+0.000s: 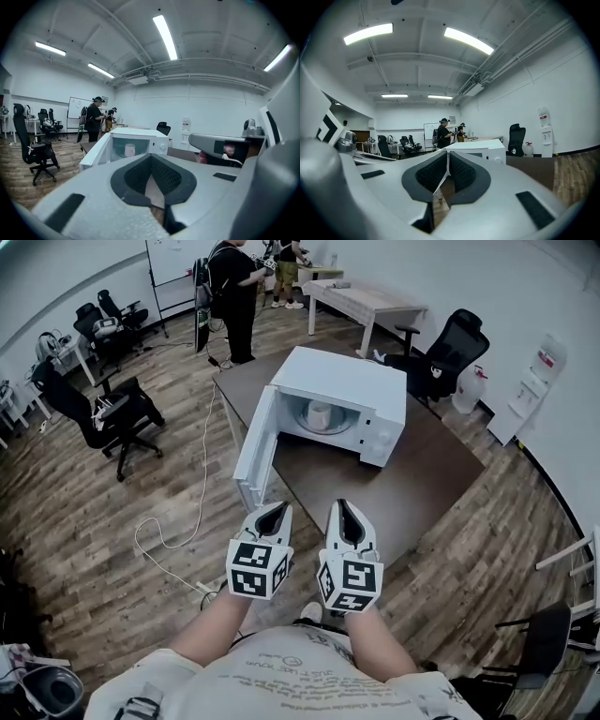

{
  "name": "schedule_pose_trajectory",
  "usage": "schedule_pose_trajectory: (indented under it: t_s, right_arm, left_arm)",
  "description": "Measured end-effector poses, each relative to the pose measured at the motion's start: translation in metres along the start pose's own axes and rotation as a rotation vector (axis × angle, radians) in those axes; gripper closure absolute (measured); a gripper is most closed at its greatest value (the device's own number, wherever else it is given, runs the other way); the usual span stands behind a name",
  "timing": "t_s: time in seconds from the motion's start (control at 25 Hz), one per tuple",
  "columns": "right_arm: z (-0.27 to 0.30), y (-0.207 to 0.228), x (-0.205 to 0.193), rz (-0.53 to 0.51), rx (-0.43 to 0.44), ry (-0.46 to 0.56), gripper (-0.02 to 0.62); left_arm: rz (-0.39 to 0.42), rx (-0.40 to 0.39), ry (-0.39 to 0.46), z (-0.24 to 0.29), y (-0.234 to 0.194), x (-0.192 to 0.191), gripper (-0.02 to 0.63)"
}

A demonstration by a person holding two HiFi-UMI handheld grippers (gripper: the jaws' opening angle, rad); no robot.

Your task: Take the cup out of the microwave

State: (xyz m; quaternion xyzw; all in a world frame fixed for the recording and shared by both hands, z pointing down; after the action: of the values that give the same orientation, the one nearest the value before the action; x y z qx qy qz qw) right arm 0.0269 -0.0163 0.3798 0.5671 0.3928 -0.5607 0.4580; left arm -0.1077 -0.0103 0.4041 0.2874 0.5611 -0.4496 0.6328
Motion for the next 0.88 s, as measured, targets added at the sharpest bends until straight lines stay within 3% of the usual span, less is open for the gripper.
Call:
schedule_pose_trajectory:
  t_s: [0.32, 0.88]
  right_arm:
    - [0.051, 0.048, -0.003, 0.022, 0.034, -0.024, 0.577]
    - [0.096, 0.086, -0.017, 0.055, 0.066, -0.076, 0.577]
  left_arm:
    - [0.019, 0.023, -0.023, 0.08, -0.003, 0.011, 0.592]
    - [0.001, 0.051, -0.048, 0.153, -0.024, 0.003, 0.591]
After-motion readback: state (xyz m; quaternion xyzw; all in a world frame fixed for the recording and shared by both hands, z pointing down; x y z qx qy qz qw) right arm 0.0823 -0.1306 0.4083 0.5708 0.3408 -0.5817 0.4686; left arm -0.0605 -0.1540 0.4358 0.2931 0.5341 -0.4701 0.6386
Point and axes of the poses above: the fingertips, and each gripper's own axes: z forward along the fingers, y to its right, x out of its top, the point moved 5 cm from there along -z, backward along the fingers, and after that the axes turned 7 degrees about -x, right-handed, at the moved point
